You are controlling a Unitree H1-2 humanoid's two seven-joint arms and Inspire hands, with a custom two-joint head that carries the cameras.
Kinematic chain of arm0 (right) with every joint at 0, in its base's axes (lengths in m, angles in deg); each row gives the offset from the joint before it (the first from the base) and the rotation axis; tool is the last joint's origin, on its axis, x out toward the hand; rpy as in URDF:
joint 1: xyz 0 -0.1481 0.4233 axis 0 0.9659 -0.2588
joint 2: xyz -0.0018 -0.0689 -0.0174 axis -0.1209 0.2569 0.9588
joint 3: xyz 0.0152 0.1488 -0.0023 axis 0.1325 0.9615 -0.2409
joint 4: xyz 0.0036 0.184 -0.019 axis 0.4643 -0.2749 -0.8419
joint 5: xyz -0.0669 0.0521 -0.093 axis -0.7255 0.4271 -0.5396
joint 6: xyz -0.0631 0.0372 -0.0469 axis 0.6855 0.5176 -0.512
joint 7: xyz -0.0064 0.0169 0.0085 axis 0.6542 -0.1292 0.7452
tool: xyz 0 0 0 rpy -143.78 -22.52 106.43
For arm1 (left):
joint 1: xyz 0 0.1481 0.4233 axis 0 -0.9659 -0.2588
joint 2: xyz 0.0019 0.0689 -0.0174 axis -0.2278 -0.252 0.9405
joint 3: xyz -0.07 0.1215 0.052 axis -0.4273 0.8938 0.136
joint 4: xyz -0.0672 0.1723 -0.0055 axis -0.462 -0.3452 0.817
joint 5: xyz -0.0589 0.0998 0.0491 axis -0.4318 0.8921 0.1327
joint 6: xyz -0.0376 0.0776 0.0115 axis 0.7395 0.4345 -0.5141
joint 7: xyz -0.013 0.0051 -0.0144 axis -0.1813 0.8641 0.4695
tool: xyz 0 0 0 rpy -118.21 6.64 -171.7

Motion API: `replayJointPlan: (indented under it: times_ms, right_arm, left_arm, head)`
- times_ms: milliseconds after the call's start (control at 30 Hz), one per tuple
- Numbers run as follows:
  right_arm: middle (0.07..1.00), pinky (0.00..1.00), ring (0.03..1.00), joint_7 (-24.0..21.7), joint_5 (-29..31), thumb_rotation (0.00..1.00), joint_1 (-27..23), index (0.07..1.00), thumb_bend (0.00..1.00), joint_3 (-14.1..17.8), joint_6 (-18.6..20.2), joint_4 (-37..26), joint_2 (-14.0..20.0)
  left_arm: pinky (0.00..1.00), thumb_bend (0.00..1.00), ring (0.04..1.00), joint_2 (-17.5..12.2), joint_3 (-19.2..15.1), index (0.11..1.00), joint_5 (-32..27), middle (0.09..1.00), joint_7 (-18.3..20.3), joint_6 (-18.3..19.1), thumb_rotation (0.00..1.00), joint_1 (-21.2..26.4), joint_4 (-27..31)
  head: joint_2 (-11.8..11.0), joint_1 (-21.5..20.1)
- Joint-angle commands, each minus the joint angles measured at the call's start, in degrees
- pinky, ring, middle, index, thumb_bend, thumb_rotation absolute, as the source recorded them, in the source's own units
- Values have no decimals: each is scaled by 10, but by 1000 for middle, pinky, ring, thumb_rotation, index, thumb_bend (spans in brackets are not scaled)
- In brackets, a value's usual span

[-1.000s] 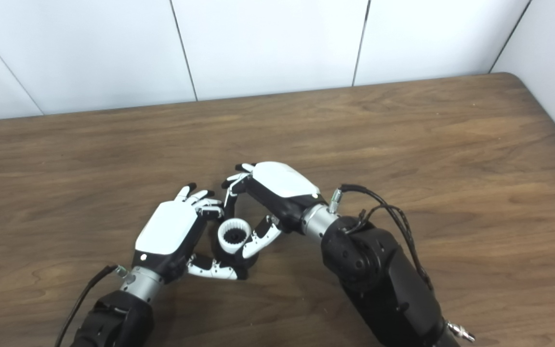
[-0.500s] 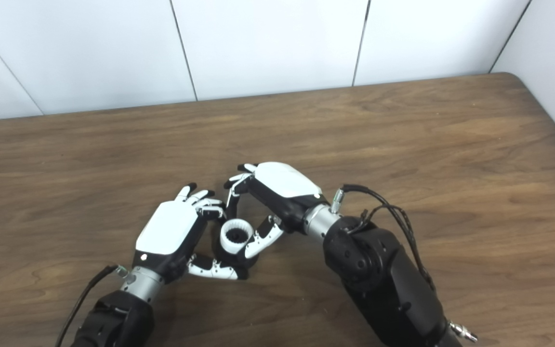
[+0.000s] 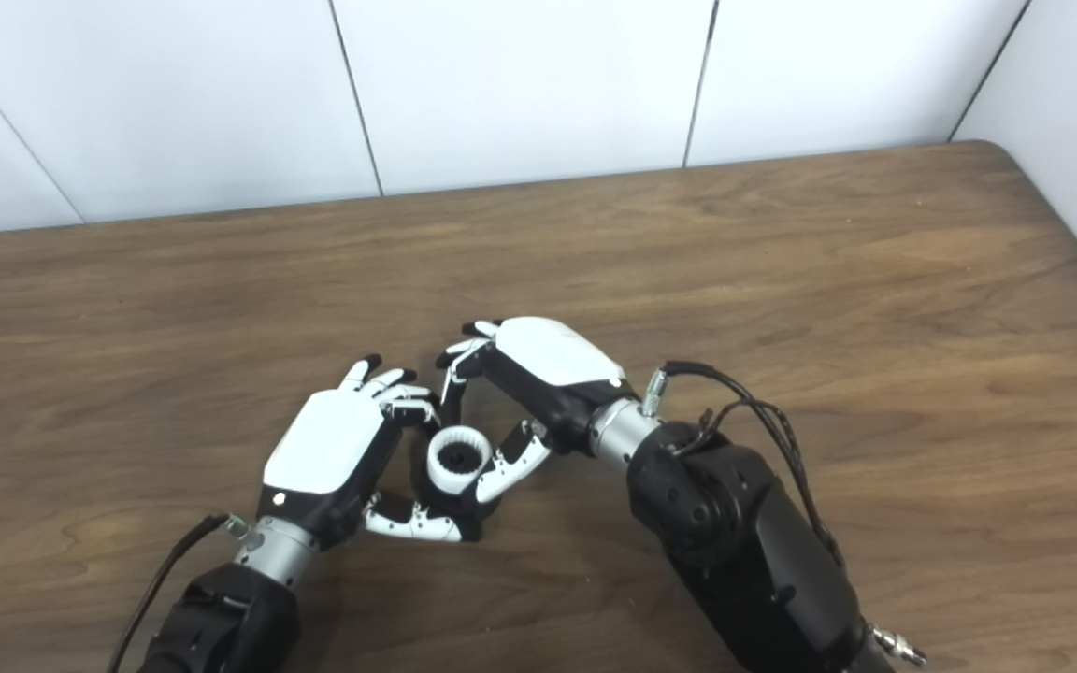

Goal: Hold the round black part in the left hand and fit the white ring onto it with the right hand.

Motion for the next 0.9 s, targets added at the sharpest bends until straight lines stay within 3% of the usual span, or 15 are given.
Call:
replayJointPlan:
  times_ms: [0, 700, 733, 767, 800, 867]
  right_arm:
    - [837, 1000, 962, 20, -1, 132, -9, 483, 524, 8, -13, -8, -2]
    - [842, 994, 959, 14, -15, 149, -12, 491, 525, 7, -15, -10, 3]
    - [844, 990, 959, 13, -15, 194, -12, 542, 734, 7, -14, -10, 3]
    - [846, 988, 959, 14, -12, 219, -12, 570, 848, 8, -14, -10, 3]
    - [850, 988, 961, 15, -10, 237, -12, 591, 930, 10, -13, -10, 2]
    - [858, 990, 967, 16, -11, 261, -12, 614, 983, 11, -12, -10, 0]
  left_arm:
    - [1000, 524, 898, 0, 2, 484, 0, 772, -3, -7, 55, 9, 11]
    - [1000, 524, 896, 0, 4, 484, 3, 771, -3, -7, 54, 9, 12]
    - [1000, 524, 896, 0, 4, 484, 3, 771, -4, -7, 55, 9, 12]
    - [1000, 525, 895, 0, 3, 484, 3, 771, -5, -8, 55, 9, 11]
    - [1000, 524, 895, 1, 3, 484, 3, 771, -5, -8, 54, 9, 11]
    - [1000, 524, 895, 0, 3, 483, 3, 772, -5, -8, 55, 9, 11]
  head:
    - [1, 0]
    - [2, 1]
    - [2, 1]
    - [2, -1]
    - [2, -1]
    - [1, -1]
